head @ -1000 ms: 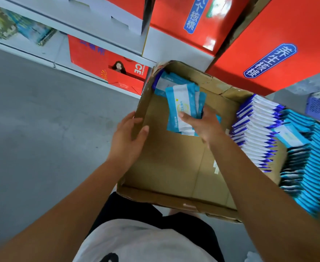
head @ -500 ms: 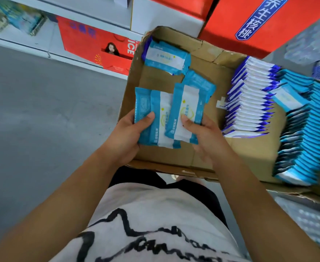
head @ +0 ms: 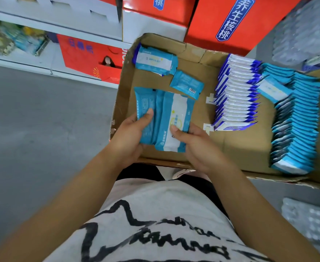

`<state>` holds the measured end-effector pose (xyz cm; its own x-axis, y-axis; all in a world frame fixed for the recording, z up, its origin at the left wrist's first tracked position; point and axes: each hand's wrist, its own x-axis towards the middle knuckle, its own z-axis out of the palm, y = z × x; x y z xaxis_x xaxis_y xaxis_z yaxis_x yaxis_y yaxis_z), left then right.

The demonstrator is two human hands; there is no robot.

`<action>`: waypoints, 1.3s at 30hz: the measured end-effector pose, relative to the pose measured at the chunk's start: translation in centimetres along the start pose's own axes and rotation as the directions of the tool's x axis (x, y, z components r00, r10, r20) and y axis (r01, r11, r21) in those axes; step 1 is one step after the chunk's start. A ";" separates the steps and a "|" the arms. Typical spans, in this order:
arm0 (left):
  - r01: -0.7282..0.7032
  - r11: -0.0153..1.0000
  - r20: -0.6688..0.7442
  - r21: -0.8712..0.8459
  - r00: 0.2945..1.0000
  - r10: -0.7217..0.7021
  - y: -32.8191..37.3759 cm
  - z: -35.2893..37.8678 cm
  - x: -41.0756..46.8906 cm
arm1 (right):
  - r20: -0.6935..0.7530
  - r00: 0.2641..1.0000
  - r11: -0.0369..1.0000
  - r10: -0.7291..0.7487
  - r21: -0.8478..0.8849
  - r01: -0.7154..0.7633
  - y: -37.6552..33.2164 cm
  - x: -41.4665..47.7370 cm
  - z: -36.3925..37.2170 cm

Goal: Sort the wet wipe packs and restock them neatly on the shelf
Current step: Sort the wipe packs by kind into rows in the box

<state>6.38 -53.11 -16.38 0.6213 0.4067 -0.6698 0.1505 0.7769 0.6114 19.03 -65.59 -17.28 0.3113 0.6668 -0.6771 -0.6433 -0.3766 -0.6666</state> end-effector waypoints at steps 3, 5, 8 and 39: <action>-0.025 0.998 -0.002 -0.049 1.000 0.025 0.4 0.4 -0.4 | -0.066 0.998 1.000 -0.017 0.024 0.018 -0.2 -0.4 -0.5; -0.042 0.995 -0.021 -0.090 0.999 0.040 0.6 0.5 -0.3 | -0.108 0.993 0.998 -0.037 0.042 0.042 -0.6 -0.7 -0.8; -0.036 0.994 -0.034 -0.103 0.999 0.032 1.1 0.6 0.1 | -0.118 0.992 0.995 -0.051 0.083 0.061 -1.8 -1.6 -1.1; 0.046 0.982 -0.126 0.184 0.992 -0.023 0.9 1.4 2.1 | -0.119 0.986 0.971 0.120 -0.191 -0.141 -3.1 4.8 -0.5</action>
<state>8.90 -52.21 -16.66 0.5161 0.4463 -0.7310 0.3172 0.6932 0.6472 22.88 -61.58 -18.66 0.3130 0.5357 -0.7842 -0.5351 -0.5827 -0.6116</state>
